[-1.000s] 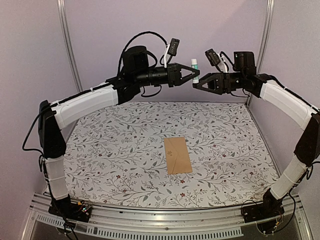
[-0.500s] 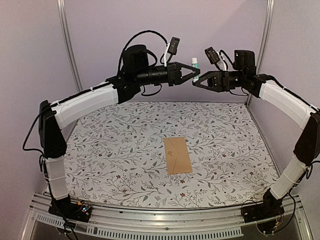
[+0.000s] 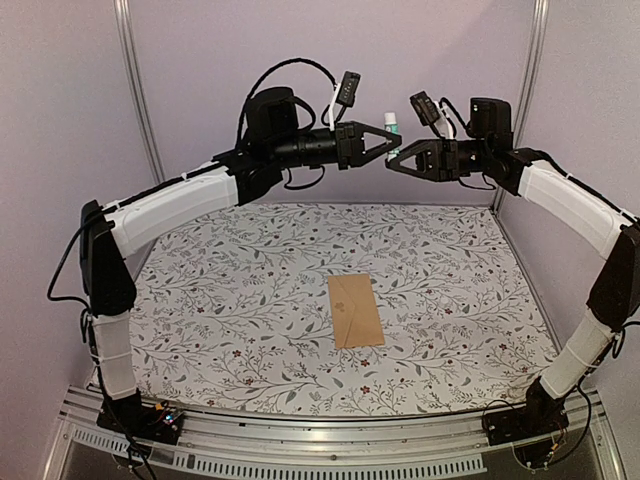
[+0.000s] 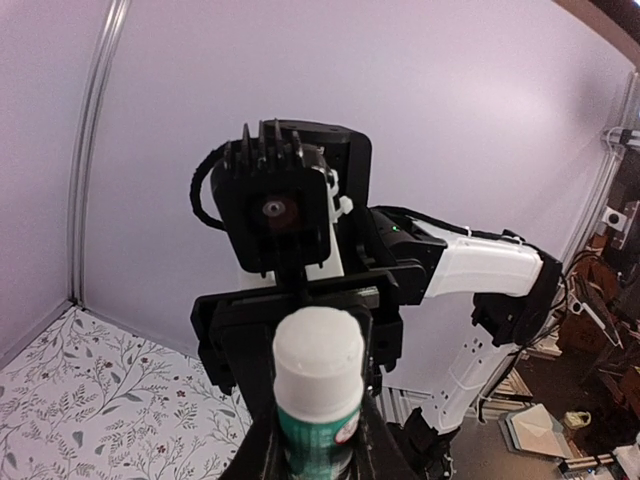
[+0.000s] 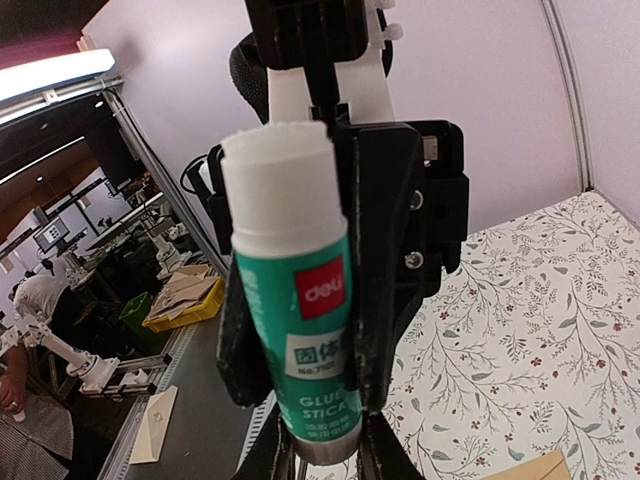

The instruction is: Place the letter into the envelope and seal it

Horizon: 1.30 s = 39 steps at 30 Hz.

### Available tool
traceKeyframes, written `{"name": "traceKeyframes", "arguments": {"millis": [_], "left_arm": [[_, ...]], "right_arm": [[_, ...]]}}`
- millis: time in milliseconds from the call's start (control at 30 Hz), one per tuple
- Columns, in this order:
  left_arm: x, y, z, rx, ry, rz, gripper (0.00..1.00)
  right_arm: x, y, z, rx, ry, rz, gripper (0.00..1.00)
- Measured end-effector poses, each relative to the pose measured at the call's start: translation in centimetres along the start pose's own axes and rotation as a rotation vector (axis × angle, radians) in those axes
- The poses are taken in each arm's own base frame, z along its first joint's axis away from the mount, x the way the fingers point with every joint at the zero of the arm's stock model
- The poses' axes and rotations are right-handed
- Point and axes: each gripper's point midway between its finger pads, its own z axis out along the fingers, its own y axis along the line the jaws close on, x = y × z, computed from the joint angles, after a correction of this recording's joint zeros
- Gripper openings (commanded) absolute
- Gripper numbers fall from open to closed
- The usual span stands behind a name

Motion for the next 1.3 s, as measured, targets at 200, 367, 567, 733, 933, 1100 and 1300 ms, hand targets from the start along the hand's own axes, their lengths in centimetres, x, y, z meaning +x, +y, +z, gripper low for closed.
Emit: {"name": "traceKeyframes", "arguments": {"millis": [200, 367, 567, 733, 933, 1100, 1300], "left_arm": [[-0.1, 0.1, 0.0, -0.001, -0.001, -0.006, 0.0], [-0.3, 0.3, 0.0, -0.007, -0.004, -0.01, 0.0], [-1.3, 2.9, -0.2, -0.157, -0.05, -0.032, 0.0], [-2.5, 5.6, -0.8, -0.333, -0.134, -0.041, 0.0], [-3.9, 6.4, -1.0, -0.449, -0.222, -0.038, 0.0], [-3.6, 6.5, -1.0, -0.471, -0.209, -0.016, 0.0], [-0.2, 6.5, -2.0, -0.417, -0.1, 0.026, 0.0]], "right_arm": [[-0.1, 0.0, 0.0, 0.0, -0.002, 0.001, 0.08], [-0.3, 0.0, 0.0, 0.005, -0.007, -0.003, 0.0], [-1.9, -2.6, 0.1, 0.226, -0.041, -0.035, 0.0], [-3.3, -5.1, 0.5, 0.673, -0.072, -0.212, 0.0], [-4.5, -5.7, 0.0, 1.003, -0.11, -0.31, 0.3], [-3.7, -5.5, 0.5, 0.984, -0.069, -0.339, 0.41], [-0.8, -3.3, -2.4, 0.743, 0.002, -0.266, 0.44]]}}
